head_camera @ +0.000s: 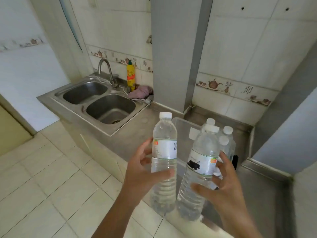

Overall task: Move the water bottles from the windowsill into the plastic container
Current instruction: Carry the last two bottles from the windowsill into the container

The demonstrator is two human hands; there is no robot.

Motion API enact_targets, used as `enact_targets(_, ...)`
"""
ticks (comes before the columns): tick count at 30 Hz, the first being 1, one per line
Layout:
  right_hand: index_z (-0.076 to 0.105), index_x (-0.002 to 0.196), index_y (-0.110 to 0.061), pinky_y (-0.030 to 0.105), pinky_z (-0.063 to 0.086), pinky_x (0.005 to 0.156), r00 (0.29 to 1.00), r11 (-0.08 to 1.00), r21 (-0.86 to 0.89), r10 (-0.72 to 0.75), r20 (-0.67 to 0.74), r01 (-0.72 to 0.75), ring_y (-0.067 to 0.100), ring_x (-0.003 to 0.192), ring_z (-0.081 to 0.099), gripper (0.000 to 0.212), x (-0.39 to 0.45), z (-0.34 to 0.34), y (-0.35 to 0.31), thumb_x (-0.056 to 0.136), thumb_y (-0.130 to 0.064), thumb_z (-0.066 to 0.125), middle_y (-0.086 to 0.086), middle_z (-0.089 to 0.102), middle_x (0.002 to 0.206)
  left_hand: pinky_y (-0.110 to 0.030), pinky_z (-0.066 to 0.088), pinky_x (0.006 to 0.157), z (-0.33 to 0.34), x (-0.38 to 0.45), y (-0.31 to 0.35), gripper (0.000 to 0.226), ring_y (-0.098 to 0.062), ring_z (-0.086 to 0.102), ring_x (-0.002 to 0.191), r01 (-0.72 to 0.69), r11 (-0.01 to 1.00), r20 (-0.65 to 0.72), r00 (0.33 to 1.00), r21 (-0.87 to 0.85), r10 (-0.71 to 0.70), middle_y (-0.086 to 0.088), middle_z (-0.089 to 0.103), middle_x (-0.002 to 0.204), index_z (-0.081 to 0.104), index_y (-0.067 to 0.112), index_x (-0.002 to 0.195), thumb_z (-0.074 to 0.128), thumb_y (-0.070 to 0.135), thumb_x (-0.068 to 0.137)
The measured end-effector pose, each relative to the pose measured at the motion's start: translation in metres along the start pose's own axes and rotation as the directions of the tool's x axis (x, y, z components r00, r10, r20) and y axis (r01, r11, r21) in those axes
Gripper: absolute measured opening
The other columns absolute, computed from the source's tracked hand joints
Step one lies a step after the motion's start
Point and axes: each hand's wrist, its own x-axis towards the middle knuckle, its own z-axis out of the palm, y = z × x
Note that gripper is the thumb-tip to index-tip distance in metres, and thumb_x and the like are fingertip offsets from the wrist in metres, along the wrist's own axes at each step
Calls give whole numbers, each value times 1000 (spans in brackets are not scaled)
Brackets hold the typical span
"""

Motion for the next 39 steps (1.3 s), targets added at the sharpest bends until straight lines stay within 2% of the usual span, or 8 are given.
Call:
enact_targets(7, 37, 121, -52, 10, 50, 60, 985, 998, -9, -55, -164, 55, -14, 93, 58, 104, 74, 28, 2, 53, 11, 85, -29, 53, 110, -7, 48, 74, 35, 133, 23, 92, 12, 60, 97, -170, 985, 87, 982, 14, 168, 29, 63, 113, 49, 54, 118, 94, 5, 53)
enact_targets(12, 35, 137, -39, 18, 55, 72, 937, 992, -101, -108, -331, 78, -7, 98, 63, 109, 113, 62, 12, 54, 9, 85, -25, 61, 112, -8, 49, 68, 57, 220, 20, 74, 12, 64, 82, -185, 982, 298, 939, 22, 170, 15, 72, 98, 60, 37, 111, 89, -5, 57)
enact_targets(16, 32, 131, -55, 24, 54, 80, 840, 970, -236, -177, -514, 60, -2, 110, 56, 109, 138, 95, 28, 54, -2, 86, -29, 50, 121, -13, 50, 71, 78, 268, 4, 72, 5, 67, 88, -183, 983, 471, 868, 17, 153, 7, 71, 103, 61, 23, 114, 97, 9, 52)
enact_targets(21, 38, 135, -30, 31, 54, 79, 704, 912, -400, -228, -672, -86, 0, 110, 52, 95, 157, 121, 56, 53, -17, 84, -11, 45, 122, -25, 53, 72, 108, 299, -30, 64, -9, 66, 86, -285, 955, 597, 781, 81, 183, 8, 69, 101, 61, 38, 106, 85, 46, 47)
enact_targets(25, 33, 133, -31, 9, 42, 72, 687, 851, -480, -218, -694, -214, 15, 106, 56, 100, 166, 130, 77, 50, -14, 87, -4, 48, 120, -17, 47, 71, 127, 312, -54, 40, -2, 61, 84, -348, 928, 698, 698, 136, 159, 15, 63, 92, 54, 39, 97, 80, 33, 68)
enact_targets(31, 30, 137, -29, 23, 45, 73, 669, 844, -398, -65, -741, -359, 19, 104, 60, 93, 181, 134, 90, 61, -7, 78, -2, 52, 128, -3, 40, 72, 140, 330, -78, 39, 3, 58, 84, -370, 920, 769, 623, 128, 144, 14, 64, 95, 61, 26, 103, 85, 19, 74)
enact_targets(36, 27, 131, -38, 22, 44, 73, 659, 806, -431, -67, -749, -407, 16, 109, 55, 89, 195, 136, 96, 63, 1, 70, -15, 46, 125, -25, 49, 81, 140, 333, -87, 46, -3, 59, 94, -307, 948, 845, 527, 89, 91, 19, 61, 105, 60, 23, 115, 83, 16, 75)
enact_targets(39, 34, 123, -33, 23, 45, 66, 648, 738, -503, -119, -753, -450, 22, 99, 62, 76, 200, 137, 102, 65, 0, 70, -6, 52, 120, -28, 51, 88, 136, 331, -91, 58, 1, 55, 103, -260, 962, 866, 497, 87, 56, 20, 57, 112, 55, 41, 109, 88, 26, 64)
